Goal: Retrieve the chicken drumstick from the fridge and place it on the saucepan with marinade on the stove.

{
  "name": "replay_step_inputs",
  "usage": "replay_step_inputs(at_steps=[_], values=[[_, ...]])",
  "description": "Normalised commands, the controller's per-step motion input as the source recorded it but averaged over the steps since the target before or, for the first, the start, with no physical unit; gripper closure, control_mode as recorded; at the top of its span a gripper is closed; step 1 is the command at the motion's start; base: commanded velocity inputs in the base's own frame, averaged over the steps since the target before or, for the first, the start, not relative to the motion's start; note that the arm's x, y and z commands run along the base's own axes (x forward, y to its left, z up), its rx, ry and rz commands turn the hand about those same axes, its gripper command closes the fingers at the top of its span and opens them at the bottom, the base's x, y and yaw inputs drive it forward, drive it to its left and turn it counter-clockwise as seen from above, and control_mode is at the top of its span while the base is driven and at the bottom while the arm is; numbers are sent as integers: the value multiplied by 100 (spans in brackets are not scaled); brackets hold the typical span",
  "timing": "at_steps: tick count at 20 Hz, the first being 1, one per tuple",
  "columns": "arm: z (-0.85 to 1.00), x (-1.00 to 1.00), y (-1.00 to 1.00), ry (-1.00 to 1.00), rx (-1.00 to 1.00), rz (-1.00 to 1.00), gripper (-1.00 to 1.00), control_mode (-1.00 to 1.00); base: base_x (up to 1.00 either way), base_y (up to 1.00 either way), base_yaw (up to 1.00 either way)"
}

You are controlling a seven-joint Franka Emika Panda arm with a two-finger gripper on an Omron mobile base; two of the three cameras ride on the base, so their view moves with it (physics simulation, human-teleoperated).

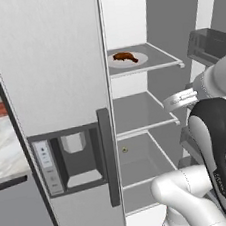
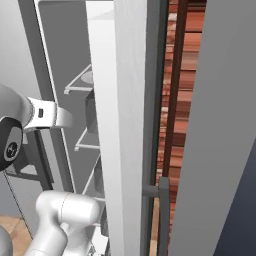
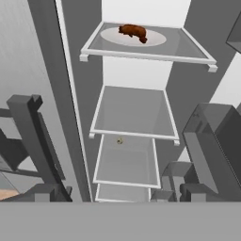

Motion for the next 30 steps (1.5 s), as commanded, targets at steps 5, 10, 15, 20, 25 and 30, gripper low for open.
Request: replay_step_inputs(at_steps=[5, 10, 15, 20, 25, 30], values=[[0, 0, 0, 0, 0, 0, -100, 100, 7, -20, -13], [0, 0, 0, 0, 0, 0, -100, 100, 1, -20, -14], [0, 0, 0, 0, 0, 0, -100, 100, 0, -15, -8], [0, 0, 0, 0, 0, 0, -100, 100, 0, -5, -1], [0, 0, 0, 0, 0, 0, -100, -100, 0, 0, 0], [0, 2, 0, 0, 0, 0, -100, -100, 0, 0, 0]])
